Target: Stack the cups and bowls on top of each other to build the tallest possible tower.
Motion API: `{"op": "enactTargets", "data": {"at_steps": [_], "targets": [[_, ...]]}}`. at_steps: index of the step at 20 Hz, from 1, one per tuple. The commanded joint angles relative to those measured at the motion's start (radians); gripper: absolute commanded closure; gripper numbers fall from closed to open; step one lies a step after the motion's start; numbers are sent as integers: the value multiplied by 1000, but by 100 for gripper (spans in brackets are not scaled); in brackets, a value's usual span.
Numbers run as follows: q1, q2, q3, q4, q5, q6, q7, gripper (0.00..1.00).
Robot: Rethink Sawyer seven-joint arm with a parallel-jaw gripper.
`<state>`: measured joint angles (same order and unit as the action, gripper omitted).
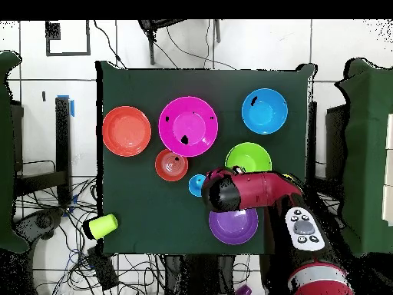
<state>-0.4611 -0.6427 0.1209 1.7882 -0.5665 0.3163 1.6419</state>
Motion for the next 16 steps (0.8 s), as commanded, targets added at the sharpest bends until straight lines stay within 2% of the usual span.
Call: {"op": "enactTargets", "data": {"at_steps": [1, 8, 16], "targets": [[47, 39, 61, 11, 44, 45, 98, 100], [82, 37, 25, 2, 44, 31, 110, 100], [112, 74, -18, -22, 23, -26, 129, 100]]}}
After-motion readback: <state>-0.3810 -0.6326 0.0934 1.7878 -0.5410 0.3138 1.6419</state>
